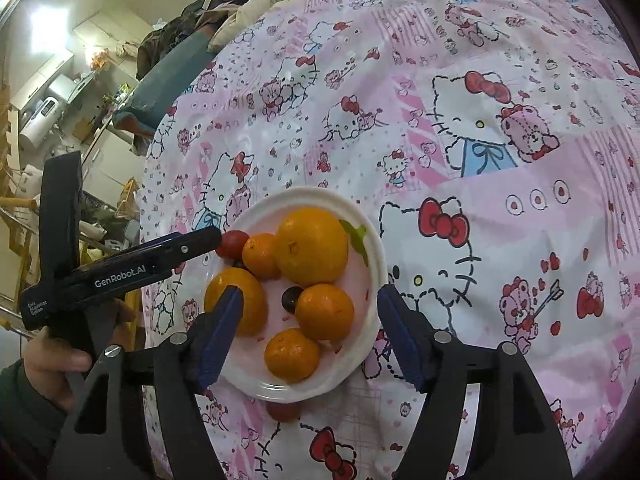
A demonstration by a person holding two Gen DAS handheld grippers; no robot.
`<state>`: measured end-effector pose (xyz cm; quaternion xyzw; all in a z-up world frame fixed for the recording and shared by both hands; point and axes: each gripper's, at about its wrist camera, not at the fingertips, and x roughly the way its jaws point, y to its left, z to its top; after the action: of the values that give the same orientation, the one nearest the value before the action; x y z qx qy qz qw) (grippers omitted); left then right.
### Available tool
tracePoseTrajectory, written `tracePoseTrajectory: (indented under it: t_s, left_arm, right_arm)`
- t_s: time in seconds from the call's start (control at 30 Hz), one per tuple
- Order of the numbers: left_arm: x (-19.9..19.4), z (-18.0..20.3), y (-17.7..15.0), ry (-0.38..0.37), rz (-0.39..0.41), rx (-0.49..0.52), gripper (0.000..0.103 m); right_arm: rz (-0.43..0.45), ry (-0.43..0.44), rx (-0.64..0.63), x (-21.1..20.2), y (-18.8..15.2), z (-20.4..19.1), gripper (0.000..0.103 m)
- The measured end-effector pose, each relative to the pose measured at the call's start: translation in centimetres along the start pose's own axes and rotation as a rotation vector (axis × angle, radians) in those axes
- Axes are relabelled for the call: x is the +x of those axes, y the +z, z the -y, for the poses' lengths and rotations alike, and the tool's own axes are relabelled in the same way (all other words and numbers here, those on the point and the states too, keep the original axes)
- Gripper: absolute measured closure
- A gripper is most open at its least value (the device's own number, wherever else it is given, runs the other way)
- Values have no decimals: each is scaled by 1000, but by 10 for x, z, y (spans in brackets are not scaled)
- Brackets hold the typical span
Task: Organize fruits
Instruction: 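Lower the tomato onto the plate and open the left gripper while the right releases the tangerine there, then withdraw both open grippers from the plate toward the remaining fruit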
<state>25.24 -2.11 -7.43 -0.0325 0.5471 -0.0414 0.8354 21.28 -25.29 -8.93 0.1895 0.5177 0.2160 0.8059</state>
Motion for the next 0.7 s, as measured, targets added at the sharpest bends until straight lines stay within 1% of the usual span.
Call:
tracePoseTrajectory:
  t_s: [0.07, 0.27, 0.37, 0.53, 0.7]
  left_arm:
    - [-5, -2, -2, 29, 12, 3, 26]
    - [-22, -11, -12, 35, 31, -34, 26]
    - [-33, -14, -18, 60, 46, -36, 26]
    - [-53, -22, -34, 57, 61, -52, 26]
    - [-72, -30, -53, 42, 58, -68, 26]
  right_arm:
    - [9, 7, 16, -5, -1, 2, 31]
    - [43, 5, 47, -24, -8, 7, 31]
    - [59, 6, 60, -33, -11, 7, 31]
    - [86, 2, 61, -50, -19, 3, 31]
    - [93, 0, 47, -61, -27, -3, 31]
